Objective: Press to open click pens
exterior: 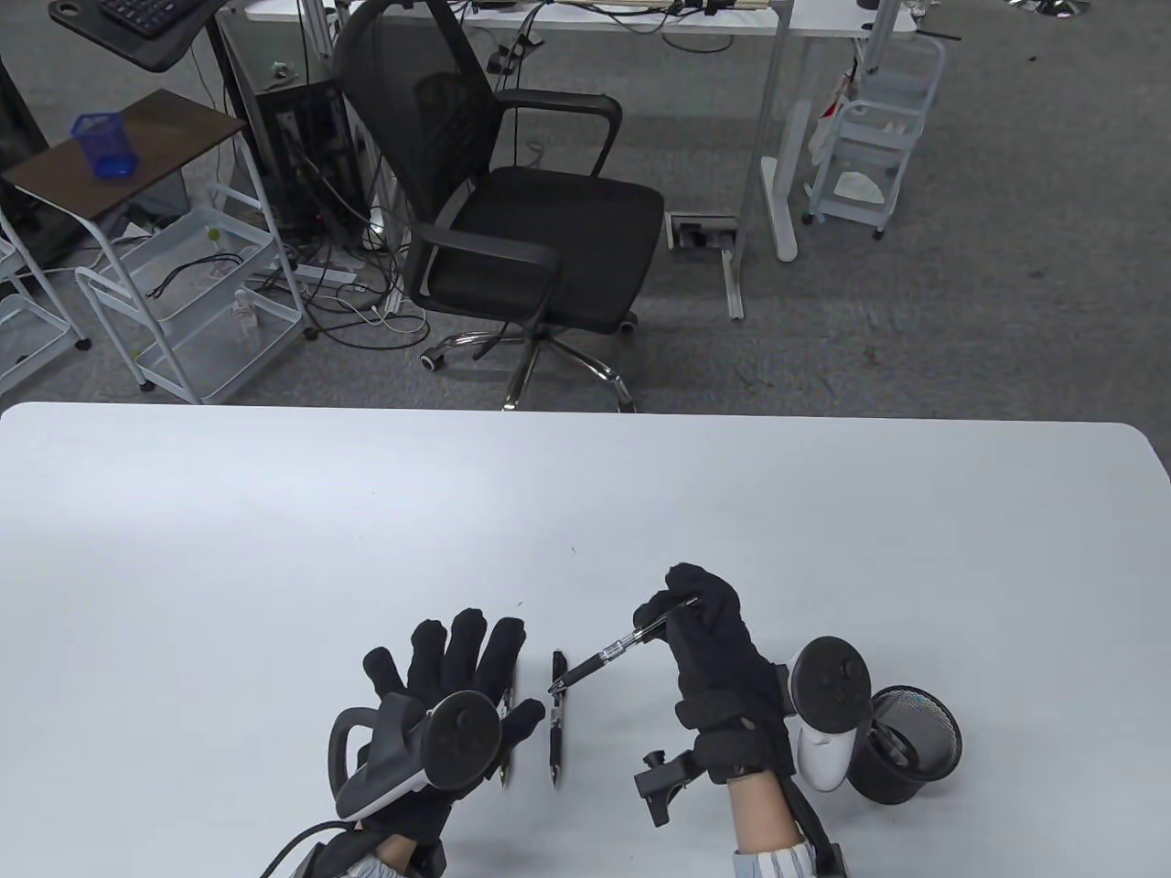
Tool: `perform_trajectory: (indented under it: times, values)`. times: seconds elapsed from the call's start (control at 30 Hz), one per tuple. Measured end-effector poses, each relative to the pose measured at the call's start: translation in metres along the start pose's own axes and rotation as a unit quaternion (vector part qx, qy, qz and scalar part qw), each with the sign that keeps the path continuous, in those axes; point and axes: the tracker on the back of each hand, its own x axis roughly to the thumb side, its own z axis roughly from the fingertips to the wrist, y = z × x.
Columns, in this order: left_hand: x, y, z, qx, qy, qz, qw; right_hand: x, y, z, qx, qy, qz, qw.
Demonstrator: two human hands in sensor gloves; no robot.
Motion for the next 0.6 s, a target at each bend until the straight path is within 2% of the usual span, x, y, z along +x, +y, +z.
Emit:
perform_trajectory:
  times: [0.13, 0.27, 0.47, 0.6]
  values:
    - [0.0, 0.0, 0.0, 0.001, 0.001, -0.002, 1.0, -0.022, 0.004, 0.0, -0.031, 0.014, -0.039, 0.999]
    - [0.0, -0.003, -0.001, -0.003, 0.003, -0.006, 1.0, -0.033, 0.007, 0.001, -0.017, 0.022, -0.1, 0.995]
    - [0.003, -0.008, -0.004, -0.012, 0.005, -0.018, 1.0, -0.038, 0.0, -0.003, -0.018, 0.029, -0.1, 0.994]
    - [0.003, -0.012, -0.007, -0.017, 0.01, -0.024, 1.0, -0.047, -0.008, -0.003, -0.04, 0.066, -0.098, 0.992]
